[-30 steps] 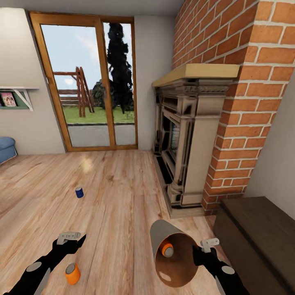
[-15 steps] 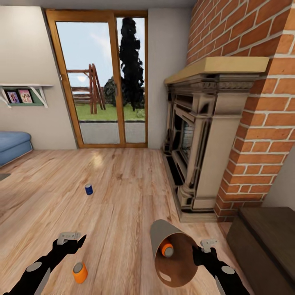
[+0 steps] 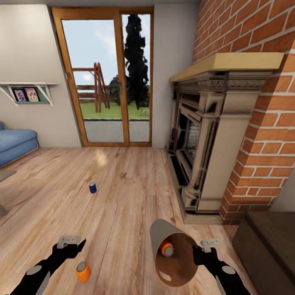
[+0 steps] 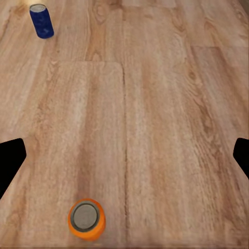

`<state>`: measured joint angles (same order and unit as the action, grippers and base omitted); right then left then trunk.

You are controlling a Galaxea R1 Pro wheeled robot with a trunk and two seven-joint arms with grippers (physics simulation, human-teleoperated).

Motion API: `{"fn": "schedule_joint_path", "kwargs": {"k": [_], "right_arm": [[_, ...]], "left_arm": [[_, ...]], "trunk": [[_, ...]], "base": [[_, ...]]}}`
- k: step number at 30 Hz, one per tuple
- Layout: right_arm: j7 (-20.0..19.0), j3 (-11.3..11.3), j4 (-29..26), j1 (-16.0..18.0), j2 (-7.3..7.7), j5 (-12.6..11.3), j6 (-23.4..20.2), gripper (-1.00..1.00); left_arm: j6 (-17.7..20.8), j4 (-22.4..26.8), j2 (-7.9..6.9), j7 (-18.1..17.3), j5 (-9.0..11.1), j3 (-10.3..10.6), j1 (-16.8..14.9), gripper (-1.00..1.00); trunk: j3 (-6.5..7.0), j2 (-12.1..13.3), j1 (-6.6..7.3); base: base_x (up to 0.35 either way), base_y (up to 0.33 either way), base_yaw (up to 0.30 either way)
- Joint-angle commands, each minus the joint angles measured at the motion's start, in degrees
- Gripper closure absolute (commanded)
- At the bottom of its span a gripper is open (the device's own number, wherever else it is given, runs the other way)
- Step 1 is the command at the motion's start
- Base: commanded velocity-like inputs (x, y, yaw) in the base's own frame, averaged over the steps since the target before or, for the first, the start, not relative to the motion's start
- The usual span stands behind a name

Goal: Put the three can of soda from the living room inside the tash can in the kitchen.

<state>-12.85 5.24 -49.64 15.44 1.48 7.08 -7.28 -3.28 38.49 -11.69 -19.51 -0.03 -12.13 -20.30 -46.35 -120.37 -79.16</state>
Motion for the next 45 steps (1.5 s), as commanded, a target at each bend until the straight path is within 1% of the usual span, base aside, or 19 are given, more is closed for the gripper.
{"fn": "schedule_joint_path", "kwargs": {"k": [1, 13, 19, 23, 31, 32, 34, 35, 36, 37, 38, 40, 41, 42, 45], "right_arm": [[-0.19, 0.0, -0.1, 0.03, 0.0, -0.4, -0.02, 1.0], [-0.26, 0.0, -0.06, 0.03, -0.01, -0.42, -0.06, 1.0], [-0.27, 0.03, -0.08, 0.03, 0.01, -0.4, 0.24, 1.0], [0.18, 0.04, -0.09, 0.03, 0.04, -0.4, 0.09, 1.0], [0.47, 0.27, -0.04, 0.27, 0.09, -0.4, -0.38, 1.0], [0.48, 0.28, -0.03, 0.33, 0.08, -0.4, -0.64, 1.0], [0.47, 0.26, -0.07, 0.53, 0.04, -0.41, -2.86, 1.0], [0.47, 0.25, -0.07, 0.6, 0.04, -0.41, -3.9, 1.0], [0.45, 0.22, -0.12, 0.73, 0.03, -0.41, -5.95, 1.0], [0.47, 0.18, -0.14, 0.89, 0.0, -0.41, -7.53, 1.0], [0.5, 0.11, -0.18, 1.24, -0.03, -0.4, -8.58, 1.0], [0.52, 0.02, -0.21, 1.92, -0.08, -0.4, -9.31, 1.0], [0.52, -0.01, -0.23, 2.33, -0.09, -0.4, -9.74, 1.0], [0.52, -0.07, -0.34, 3.8, -0.13, -0.4, -11.92, 1.0], [0.49, -0.1, -0.52, 5.79, -0.12, -0.4, -15.46, 1.0]], "left_arm": [[-0.01, -0.13, 0.0, 0.0, 0.01, 0.0, 0.0, -1.0], [-0.06, -0.63, 0.0, 0.0, 0.03, 0.0, 0.0, -1.0], [-0.06, -0.69, 0.0, 0.0, 0.01, 0.0, 0.0, -1.0], [-0.01, -0.7, 0.0, 0.0, -0.04, 0.0, 0.0, -1.0], [0.08, -0.7, 0.0, 0.08, -0.06, 0.0, 0.0, -1.0], [0.14, -0.72, 0.0, 0.1, -0.08, 0.0, 0.0, -1.0], [0.41, -1.79, 0.0, 0.46, -0.09, -0.07, -0.02, -1.0], [0.49, -2.59, 0.0, 0.77, -0.09, -0.09, -0.03, -1.0], [0.76, -4.67, 0.03, 1.74, 0.01, -0.14, -0.18, -1.0], [1.43, -6.6, 0.03, 3.08, 0.14, -0.12, -0.54, -1.0], [3.37, -7.89, 0.02, 4.53, 0.23, -0.09, -1.33, -1.0], [7.42, -8.94, 0.01, 6.08, 0.23, -0.04, -3.05, -1.0], [10.1, -9.35, 0.01, 6.96, 0.21, -0.02, -4.18, -1.0], [17.76, -10.48, 0.01, 9.5, 0.16, 0.03, -7.44, -1.0], [22.39, -11.32, -0.03, 11.51, 0.14, 0.08, -9.8, -1.0]], "trunk": [[-0.04, 0.0, 0.0], [-1.03, 0.0, 0.0], [-1.21, 0.0, 0.0], [-1.23, 0.0, 0.0], [-1.23, 0.0, 0.0], [-1.23, 0.0, 0.0], [-1.23, 0.0, 0.0], [-1.23, 0.0, 0.0], [-1.23, 0.0, 0.0], [-1.23, 0.0, 0.0], [-1.23, 0.0, 0.0], [-1.23, 0.0, 0.0], [-1.23, 0.0, 0.0], [-1.23, 0.0, 0.0], [-1.23, 0.0, 0.0]], "base": [[0.002, 0.0, 0.003], [0.0, 0.0, 0.0], [0.012, 0.0, 0.0], [0.163, 0.0, 0.0], [0.28, 0.0, 0.0], [0.237, 0.0, 0.0], [0.175, 0.0, 0.0], [0.128, 0.0, 0.0], [0.082, 0.0, 0.0], [0.052, 0.0, 0.0], [0.034, 0.0, 0.0], [0.024, 0.0, 0.0], [0.017, 0.0, 0.0], [0.009, 0.0, 0.0], [0.006, 0.0, 0.0]]}}
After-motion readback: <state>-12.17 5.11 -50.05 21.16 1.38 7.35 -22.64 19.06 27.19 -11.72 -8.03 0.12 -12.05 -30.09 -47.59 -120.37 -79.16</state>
